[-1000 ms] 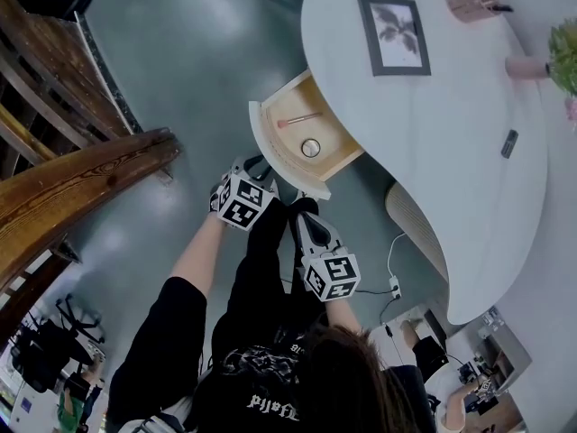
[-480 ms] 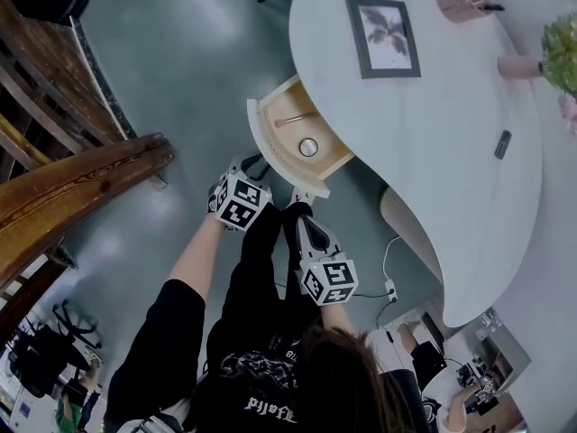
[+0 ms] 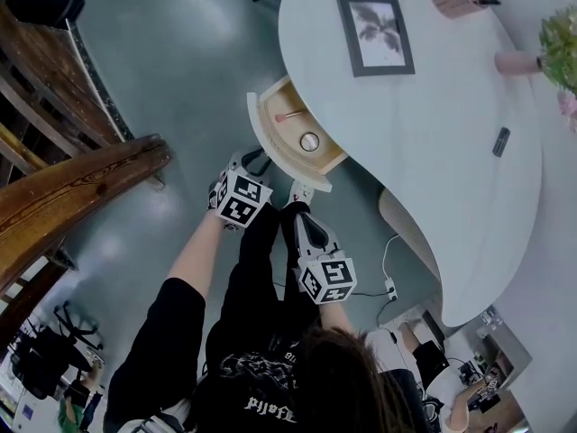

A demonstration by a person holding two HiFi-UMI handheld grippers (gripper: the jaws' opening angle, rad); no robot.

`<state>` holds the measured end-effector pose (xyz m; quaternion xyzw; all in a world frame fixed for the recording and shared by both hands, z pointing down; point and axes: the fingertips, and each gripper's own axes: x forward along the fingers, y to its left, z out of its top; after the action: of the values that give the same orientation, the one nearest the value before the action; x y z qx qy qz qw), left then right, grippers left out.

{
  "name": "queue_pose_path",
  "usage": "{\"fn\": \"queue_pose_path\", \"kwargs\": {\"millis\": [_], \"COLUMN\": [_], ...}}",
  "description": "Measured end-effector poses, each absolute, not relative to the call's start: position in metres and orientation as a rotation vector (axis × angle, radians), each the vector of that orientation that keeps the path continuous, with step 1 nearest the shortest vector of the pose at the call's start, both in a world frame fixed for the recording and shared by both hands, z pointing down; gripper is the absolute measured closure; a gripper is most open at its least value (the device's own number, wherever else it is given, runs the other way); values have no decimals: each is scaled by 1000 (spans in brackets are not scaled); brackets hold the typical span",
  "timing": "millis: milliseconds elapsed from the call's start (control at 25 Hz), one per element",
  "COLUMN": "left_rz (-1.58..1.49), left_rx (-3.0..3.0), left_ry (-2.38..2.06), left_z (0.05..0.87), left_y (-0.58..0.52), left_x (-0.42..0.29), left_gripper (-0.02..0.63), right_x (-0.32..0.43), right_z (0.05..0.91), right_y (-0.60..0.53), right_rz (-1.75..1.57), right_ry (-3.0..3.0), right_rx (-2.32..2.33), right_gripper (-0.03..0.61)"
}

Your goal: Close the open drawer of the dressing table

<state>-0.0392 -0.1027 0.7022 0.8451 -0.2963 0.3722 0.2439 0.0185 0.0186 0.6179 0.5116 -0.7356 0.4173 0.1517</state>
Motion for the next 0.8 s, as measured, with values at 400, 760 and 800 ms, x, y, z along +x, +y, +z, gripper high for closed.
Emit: {"fn": "queue_pose_path", "kwargs": {"millis": [400,760,800], "left_rz": [1036,1032,1031], "left_rx": [2325,2332,2331], "left_ry": [-808,-808,-810], "left_z": [702,700,700], "left_y": [-113,-125,-126], "left_x": [-26,-10,-8], "left_gripper": [495,495,495], "right_x": [33,49,51], "right_z": [617,614,613], "right_y": [9,0,-1], "right_rz": [1184,1182,1182], "right_ry": [-2107,-2098,-2097], "right_rx": [1503,1541,1543], "right_gripper": [552,552,552]}}
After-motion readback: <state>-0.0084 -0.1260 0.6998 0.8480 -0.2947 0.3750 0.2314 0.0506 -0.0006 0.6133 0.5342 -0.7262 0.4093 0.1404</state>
